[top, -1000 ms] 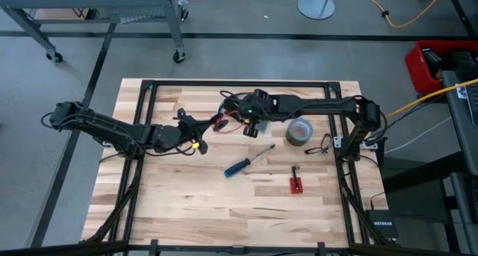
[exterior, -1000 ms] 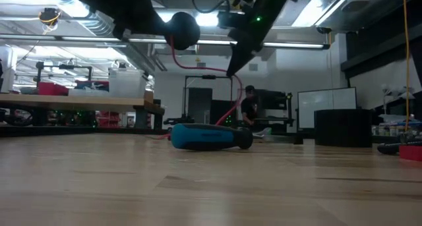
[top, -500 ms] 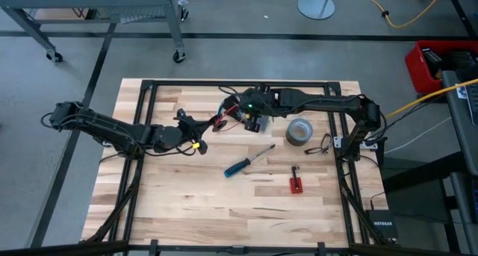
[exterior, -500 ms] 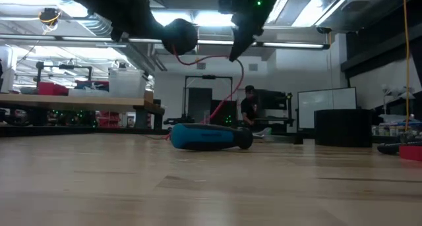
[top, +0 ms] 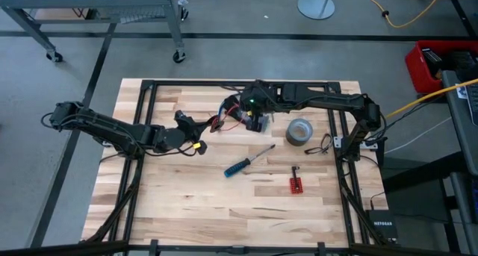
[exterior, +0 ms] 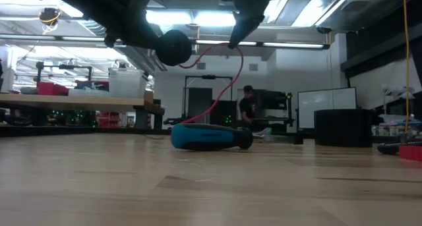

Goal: Coil cords
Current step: Coil the red wire onto the spool

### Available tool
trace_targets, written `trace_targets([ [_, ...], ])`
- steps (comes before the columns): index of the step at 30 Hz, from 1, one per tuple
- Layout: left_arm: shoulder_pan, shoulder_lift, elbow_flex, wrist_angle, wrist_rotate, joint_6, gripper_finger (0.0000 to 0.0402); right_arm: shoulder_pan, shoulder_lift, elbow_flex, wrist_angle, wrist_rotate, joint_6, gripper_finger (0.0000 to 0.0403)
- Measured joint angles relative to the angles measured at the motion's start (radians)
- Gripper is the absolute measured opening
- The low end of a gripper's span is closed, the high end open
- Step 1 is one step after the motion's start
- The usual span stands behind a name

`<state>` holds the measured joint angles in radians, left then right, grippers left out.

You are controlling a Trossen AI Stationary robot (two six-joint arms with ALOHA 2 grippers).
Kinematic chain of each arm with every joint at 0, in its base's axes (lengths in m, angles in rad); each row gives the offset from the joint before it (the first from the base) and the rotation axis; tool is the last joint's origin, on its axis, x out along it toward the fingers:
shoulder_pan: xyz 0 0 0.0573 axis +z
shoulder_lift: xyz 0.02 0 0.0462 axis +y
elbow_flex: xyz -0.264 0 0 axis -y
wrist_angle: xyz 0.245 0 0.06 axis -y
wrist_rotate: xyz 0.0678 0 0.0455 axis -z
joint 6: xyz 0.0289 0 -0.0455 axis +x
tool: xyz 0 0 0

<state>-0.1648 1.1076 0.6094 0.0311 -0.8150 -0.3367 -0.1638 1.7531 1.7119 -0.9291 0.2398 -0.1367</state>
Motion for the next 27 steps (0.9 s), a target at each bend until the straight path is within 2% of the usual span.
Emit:
trace_targets([
  [5,0.0,0.0,0.0,-0.013,0.0,-0.009,0.0,0.0,0.0,0.0,-0.004,-0.066,0.0,0.0002],
  [10,0.0,0.0,0.0,-0.101,-0.001,-0.073,0.0,0.0,-0.007,0.0,-0.003,-0.116,0.0,0.0002],
  [14,0.0,0.0,0.0,-0.159,0.0,-0.126,0.0,0.0,-0.015,0.0,0.011,-0.122,0.0,0.0002],
  [27,0.0,0.007,0.0,-0.155,0.053,-0.129,0.0,0.0,-0.017,0.004,0.137,-0.12,0.0,0.0002],
])
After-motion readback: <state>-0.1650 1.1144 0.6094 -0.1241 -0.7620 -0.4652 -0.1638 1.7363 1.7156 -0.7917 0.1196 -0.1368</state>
